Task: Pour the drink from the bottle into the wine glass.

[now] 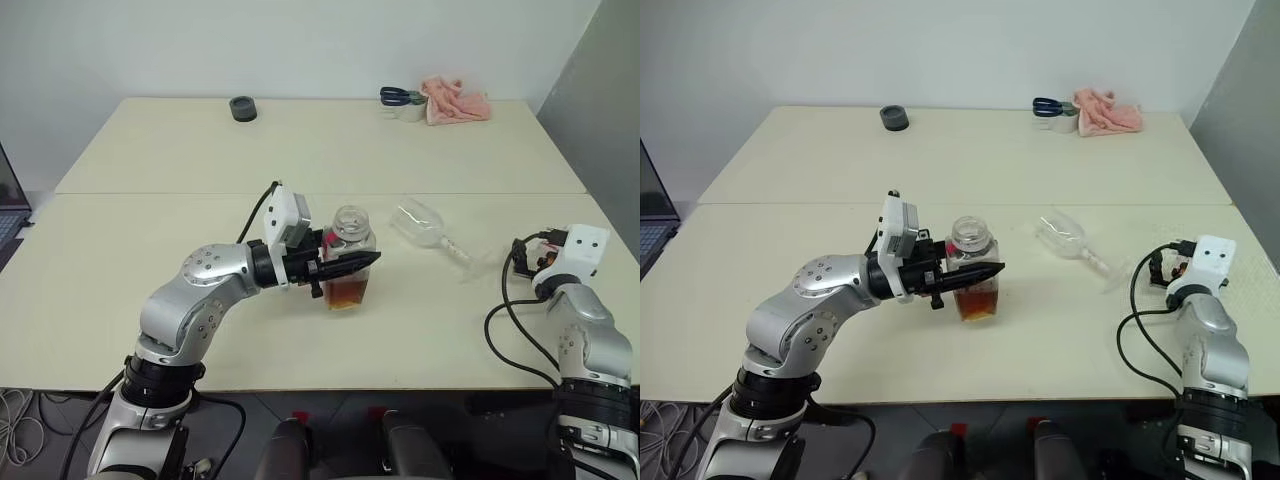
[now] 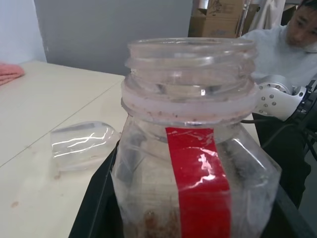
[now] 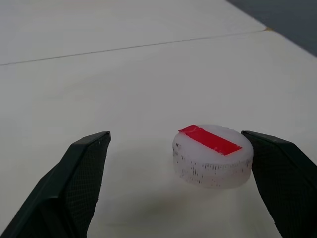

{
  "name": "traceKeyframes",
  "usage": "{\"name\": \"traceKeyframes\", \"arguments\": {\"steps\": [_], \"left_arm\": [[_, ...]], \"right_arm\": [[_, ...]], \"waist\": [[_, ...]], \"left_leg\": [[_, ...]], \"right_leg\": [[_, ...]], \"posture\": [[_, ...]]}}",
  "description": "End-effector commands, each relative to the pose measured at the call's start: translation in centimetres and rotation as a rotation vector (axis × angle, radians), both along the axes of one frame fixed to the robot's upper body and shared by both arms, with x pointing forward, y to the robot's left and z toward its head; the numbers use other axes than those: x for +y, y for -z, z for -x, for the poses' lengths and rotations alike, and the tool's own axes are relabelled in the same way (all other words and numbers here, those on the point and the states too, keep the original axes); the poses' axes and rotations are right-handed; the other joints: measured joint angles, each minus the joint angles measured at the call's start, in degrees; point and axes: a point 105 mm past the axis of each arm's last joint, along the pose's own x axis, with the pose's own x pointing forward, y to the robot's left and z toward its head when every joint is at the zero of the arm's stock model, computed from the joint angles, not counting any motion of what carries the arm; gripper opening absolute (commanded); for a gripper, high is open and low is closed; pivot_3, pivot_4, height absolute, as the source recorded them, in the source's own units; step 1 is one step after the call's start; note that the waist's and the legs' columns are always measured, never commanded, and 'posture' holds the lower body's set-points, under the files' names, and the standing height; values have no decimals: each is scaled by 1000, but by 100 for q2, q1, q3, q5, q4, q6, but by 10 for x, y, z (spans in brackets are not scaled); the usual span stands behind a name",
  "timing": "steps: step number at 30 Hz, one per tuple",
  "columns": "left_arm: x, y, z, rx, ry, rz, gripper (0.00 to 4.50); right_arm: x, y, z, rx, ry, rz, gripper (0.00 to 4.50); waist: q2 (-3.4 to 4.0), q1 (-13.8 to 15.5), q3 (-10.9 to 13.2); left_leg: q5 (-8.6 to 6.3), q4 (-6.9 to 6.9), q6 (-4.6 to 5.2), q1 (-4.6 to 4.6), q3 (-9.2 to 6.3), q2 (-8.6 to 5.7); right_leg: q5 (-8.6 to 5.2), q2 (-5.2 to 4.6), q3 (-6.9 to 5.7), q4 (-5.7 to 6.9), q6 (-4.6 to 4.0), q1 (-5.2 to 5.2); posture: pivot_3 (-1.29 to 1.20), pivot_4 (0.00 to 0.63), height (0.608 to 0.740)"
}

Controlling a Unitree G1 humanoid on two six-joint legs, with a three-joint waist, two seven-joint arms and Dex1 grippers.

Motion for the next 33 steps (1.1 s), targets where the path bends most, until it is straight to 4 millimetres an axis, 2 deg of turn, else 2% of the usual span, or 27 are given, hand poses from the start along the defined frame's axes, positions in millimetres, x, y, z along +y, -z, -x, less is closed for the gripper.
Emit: {"name": "traceKeyframes", "arguments": {"steps": [1, 4, 6, 8, 15, 20, 22, 26, 27, 30, 33], "left_arm": [[1, -14, 1, -64, -2, 18, 1807], [3, -14, 1, -65, -8, 14, 1807], [4, -14, 1, -65, -12, 13, 1807], [4, -14, 1, -65, -13, 12, 1807], [4, -13, 1, -64, -16, 10, 1807], [6, -14, -1, -65, -24, 11, 1807], [10, -13, -3, -63, -53, 10, 1807], [40, -14, -42, -135, -358, -30, 1807], [44, -14, -48, -145, -404, -34, 1807], [68, -23, -76, -179, -637, -3, 1807], [86, -32, -94, -206, -801, 25, 1807]], "right_arm": [[-5, -22, -2, -80, 32, 37, 4480], [8, -17, -4, -60, -52, -1, 4480], [2, -21, -4, -79, -11, 1, 4480], [11, -18, -7, -60, -90, 22, 4480], [-14, -24, -6, -71, 26, 68, 4480], [-9, -27, -7, -91, -9, 95, 4480], [11, -51, -10, -193, -117, 106, 4480], [61, -90, -1, -316, -473, 117, 4480], [68, -95, 2, -330, -526, 112, 4480], [109, -124, 28, -360, -882, 118, 4480], [130, -131, 47, -324, -1088, 98, 4480]], "waist": [[0, 5, 0], [0, 9, 0], [0, 8, 0], [0, 8, 0], [0, 9, 0], [0, 3, 0], [1, -2, 0], [3, -19, 0], [3, -17, 0], [1, 13, 1], [-3, 29, 2]], "left_leg": [[0, 0, 0, 0, -1, 0], [0, 1, 0, -1, 0, -2], [0, 0, 0, -1, 0, -1], [0, 0, 0, -1, -2, -1], [0, 0, 0, -1, -2, -1], [0, 0, 0, -1, 1, -1], [0, 0, 0, 0, 0, 0], [0, 0, 0, 3, -1, 1], [0, 1, 0, 4, -2, 0], [0, 2, 1, -1, -11, -2], [-1, 7, 1, -11, -23, -4]], "right_leg": [[0, 0, -1, 0, 0, 0], [0, -1, 0, -1, 0, 0], [0, -1, 0, -1, 0, 0], [0, -1, -1, -1, 0, 0], [0, 0, -2, -1, 0, 0], [0, -1, 0, -1, 0, 0], [0, 0, 0, 0, 0, 0], [0, 1, 0, 1, 0, 0], [0, 1, -2, 1, 0, 2], [0, 0, -8, -4, 0, 3], [2, -2, -19, -12, 3, 3]], "posture": [[0, 150, 740], [0, 150, 740], [0, 150, 740], [0, 150, 740], [0, 150, 740], [0, 150, 740], [0, 150, 740], [0, 150, 740], [0, 150, 740], [0, 150, 740], [0, 150, 740]]}}
